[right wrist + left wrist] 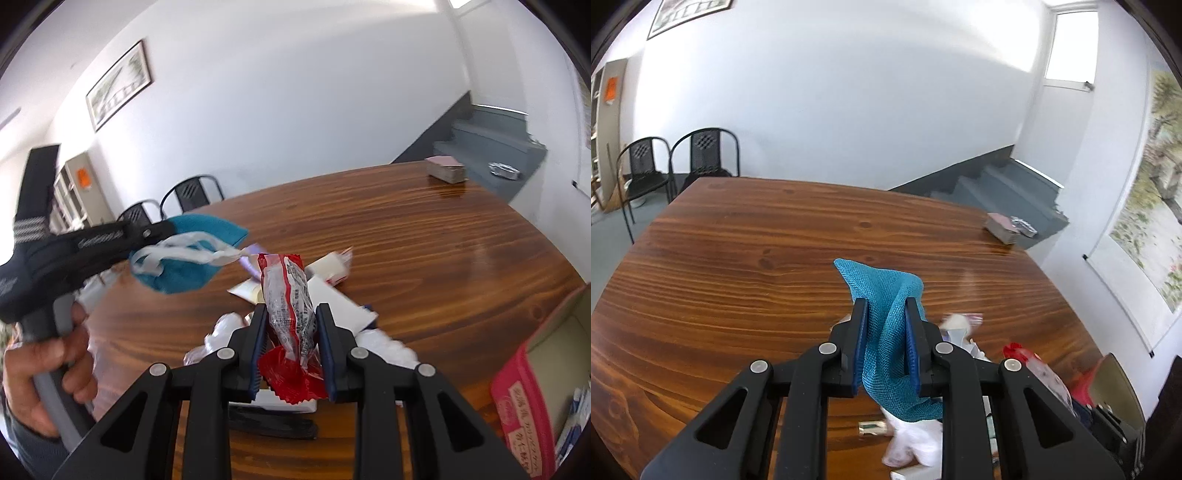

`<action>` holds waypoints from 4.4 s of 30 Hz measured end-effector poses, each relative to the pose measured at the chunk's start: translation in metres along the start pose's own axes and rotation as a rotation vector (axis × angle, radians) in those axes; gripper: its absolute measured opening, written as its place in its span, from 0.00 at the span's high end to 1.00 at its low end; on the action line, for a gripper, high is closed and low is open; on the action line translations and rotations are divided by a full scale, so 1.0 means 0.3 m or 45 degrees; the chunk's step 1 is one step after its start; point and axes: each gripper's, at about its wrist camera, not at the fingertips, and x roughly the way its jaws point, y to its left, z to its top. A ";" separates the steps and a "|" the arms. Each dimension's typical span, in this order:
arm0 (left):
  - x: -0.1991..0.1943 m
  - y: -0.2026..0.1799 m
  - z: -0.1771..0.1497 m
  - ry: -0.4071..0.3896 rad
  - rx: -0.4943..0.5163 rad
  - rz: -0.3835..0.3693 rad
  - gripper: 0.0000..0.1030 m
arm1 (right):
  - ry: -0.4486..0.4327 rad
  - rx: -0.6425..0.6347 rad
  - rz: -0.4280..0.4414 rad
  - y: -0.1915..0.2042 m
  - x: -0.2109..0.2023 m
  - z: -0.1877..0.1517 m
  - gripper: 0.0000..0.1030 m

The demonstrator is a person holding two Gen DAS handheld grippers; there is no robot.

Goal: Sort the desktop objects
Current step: 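Carry the cloth bag and snack packet into the red tin box and release both, then move both tools from the tin box back to the pile, then grasp the clear plastic-wrapped bundle with the left tool and lift it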

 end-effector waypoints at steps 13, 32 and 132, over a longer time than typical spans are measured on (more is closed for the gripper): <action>-0.070 -0.165 -0.052 0.015 0.120 -0.144 0.80 | -0.190 0.115 -0.260 -0.078 -0.171 -0.042 0.72; -0.141 -0.568 -0.217 0.087 0.329 -0.409 0.80 | -0.370 0.379 -0.659 -0.320 -0.541 -0.222 0.72; 0.014 -0.159 -0.156 0.300 0.269 -0.074 0.31 | -0.046 0.187 -0.392 -0.104 -0.353 -0.273 0.14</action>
